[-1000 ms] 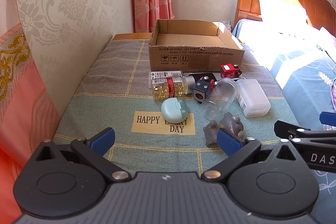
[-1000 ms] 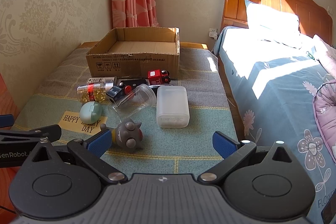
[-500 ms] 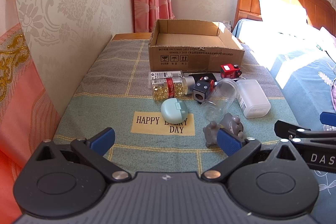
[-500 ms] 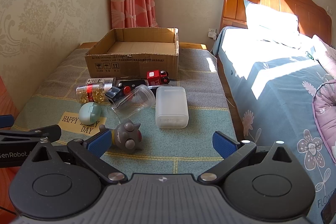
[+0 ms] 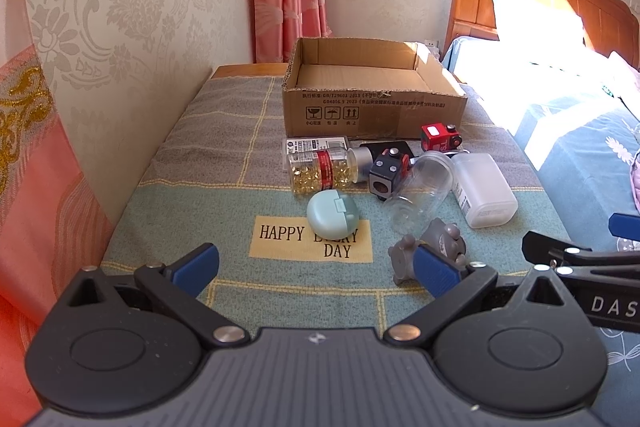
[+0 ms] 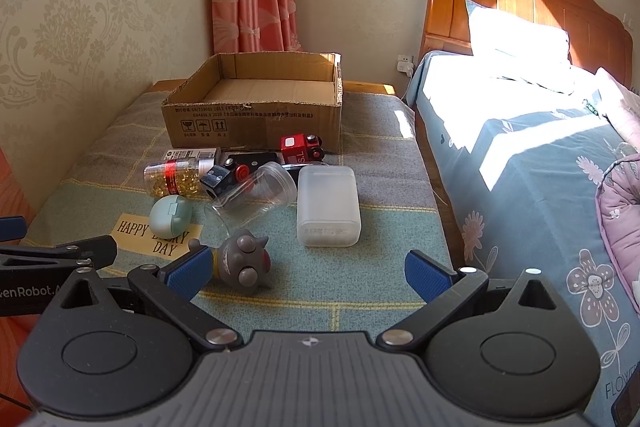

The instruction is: Organize rigid objects

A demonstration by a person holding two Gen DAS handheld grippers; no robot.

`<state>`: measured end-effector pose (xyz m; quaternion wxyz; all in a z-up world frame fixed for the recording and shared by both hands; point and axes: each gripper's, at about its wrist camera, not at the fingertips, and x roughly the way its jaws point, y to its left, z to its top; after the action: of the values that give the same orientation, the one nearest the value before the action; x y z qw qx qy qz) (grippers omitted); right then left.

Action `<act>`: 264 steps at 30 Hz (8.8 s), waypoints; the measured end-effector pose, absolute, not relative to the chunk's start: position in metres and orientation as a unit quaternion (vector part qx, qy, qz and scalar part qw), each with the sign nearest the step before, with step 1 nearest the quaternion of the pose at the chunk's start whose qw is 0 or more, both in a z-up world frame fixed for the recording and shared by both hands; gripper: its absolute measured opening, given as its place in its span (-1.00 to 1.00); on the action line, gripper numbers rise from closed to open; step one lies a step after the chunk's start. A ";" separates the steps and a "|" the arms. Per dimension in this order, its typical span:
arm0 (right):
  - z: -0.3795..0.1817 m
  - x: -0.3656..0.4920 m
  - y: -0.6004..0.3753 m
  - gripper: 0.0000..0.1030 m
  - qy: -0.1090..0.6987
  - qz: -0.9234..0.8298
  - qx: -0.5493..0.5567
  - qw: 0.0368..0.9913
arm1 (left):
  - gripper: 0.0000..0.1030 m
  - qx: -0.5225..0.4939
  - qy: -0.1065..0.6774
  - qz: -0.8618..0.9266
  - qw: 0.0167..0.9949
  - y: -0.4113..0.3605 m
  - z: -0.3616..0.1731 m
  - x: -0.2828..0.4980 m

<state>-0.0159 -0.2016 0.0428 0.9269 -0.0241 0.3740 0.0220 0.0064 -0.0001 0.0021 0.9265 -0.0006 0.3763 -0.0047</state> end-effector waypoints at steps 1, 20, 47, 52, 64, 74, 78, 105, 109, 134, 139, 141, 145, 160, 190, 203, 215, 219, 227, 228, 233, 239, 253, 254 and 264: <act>0.042 -0.015 -0.201 1.00 0.373 0.025 -0.025 0.927 | 0.99 -0.002 0.376 -0.006 0.927 0.001 0.002 0.008; 0.012 0.011 -0.185 1.00 0.378 0.096 -0.077 0.918 | 0.99 -0.019 0.392 -0.003 0.920 0.031 -0.025 0.041; -0.074 0.067 -0.164 1.00 0.437 0.149 -0.095 0.882 | 0.99 -0.006 0.426 -0.022 0.904 0.043 -0.062 0.091; -0.076 0.060 -0.178 1.00 0.431 0.155 -0.087 0.885 | 0.99 0.009 0.430 -0.044 0.902 0.024 -0.074 0.107; -0.077 0.055 -0.182 1.00 0.420 0.169 -0.091 0.887 | 1.00 0.018 0.442 -0.053 0.895 0.018 -0.101 0.126; -0.079 0.050 -0.185 1.00 0.407 0.176 -0.090 0.892 | 0.99 0.017 0.423 -0.047 0.905 0.024 -0.103 0.121; -0.080 0.047 -0.186 1.00 0.400 0.178 -0.089 0.895 | 0.97 0.024 0.410 -0.067 0.909 0.015 -0.104 0.123; -0.079 0.061 -0.161 1.00 0.397 0.212 -0.108 0.887 | 0.02 0.031 0.379 -0.091 0.921 0.021 -0.099 0.117; -0.077 0.066 -0.164 0.94 0.397 0.201 -0.107 0.889 | 0.05 0.031 0.379 -0.087 0.921 0.020 -0.099 0.118; -0.055 0.054 -0.169 0.51 0.403 0.199 -0.113 0.886 | 0.01 0.052 0.402 -0.107 0.908 0.022 -0.092 0.109; -0.048 0.049 -0.173 0.51 0.399 0.201 -0.120 0.887 | 0.01 0.058 0.402 -0.108 0.907 0.026 -0.084 0.103; -0.046 0.049 -0.175 0.51 0.400 0.200 -0.119 0.886 | 0.01 0.057 0.403 -0.109 0.907 0.027 -0.080 0.101; -0.038 0.047 -0.178 0.51 0.393 0.203 -0.123 0.888 | 0.01 0.059 0.402 -0.112 0.907 0.027 -0.071 0.097; -0.001 0.067 -0.195 0.51 0.356 0.207 -0.117 0.904 | 0.01 0.062 0.348 -0.129 0.927 0.012 -0.014 0.111; 0.027 0.169 -0.205 0.51 0.322 0.188 -0.114 0.921 | 0.75 0.062 0.288 -0.060 0.954 -0.006 0.002 0.279; 0.034 0.233 -0.203 0.51 0.346 0.189 -0.086 0.915 | 0.99 0.027 0.283 -0.029 0.958 0.022 0.012 0.188; 0.020 0.350 -0.178 0.55 0.383 0.168 -0.073 0.905 | 0.99 0.038 0.318 0.007 0.947 0.032 -0.012 0.161; 0.023 0.360 -0.177 1.00 0.371 0.150 -0.062 0.914 | 0.99 0.041 0.321 0.000 0.946 0.030 -0.013 0.157; 0.033 0.323 -0.192 1.00 0.367 0.150 -0.048 0.917 | 0.99 0.039 0.319 -0.012 0.947 0.028 -0.011 0.148; 0.034 0.317 -0.194 1.00 0.367 0.151 -0.047 0.917 | 0.99 0.039 0.319 -0.013 0.947 0.027 -0.011 0.147; 0.031 0.285 -0.202 1.00 0.371 0.161 -0.046 0.913 | 0.99 0.037 0.323 -0.016 0.946 0.026 -0.012 0.143; 0.021 0.248 -0.212 1.00 0.380 0.177 -0.040 0.907 | 0.99 0.036 0.323 -0.008 0.946 0.030 -0.013 0.137; -0.039 0.221 -0.235 1.00 0.458 0.230 0.014 0.858 | 0.99 0.026 0.328 0.013 0.944 0.046 -0.015 0.123; -0.041 0.221 -0.235 1.00 0.462 0.232 0.017 0.856 | 0.99 0.025 0.329 0.013 0.944 0.046 -0.015 0.122; -0.045 0.189 -0.243 1.00 0.482 0.224 0.011 0.847 | 0.99 0.017 0.342 0.006 0.940 0.050 -0.022 0.122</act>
<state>0.1893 -0.2434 -0.0454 0.8469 0.0110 0.4821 0.2240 0.1221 0.0504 -0.0216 0.9397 0.0169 0.3415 0.0064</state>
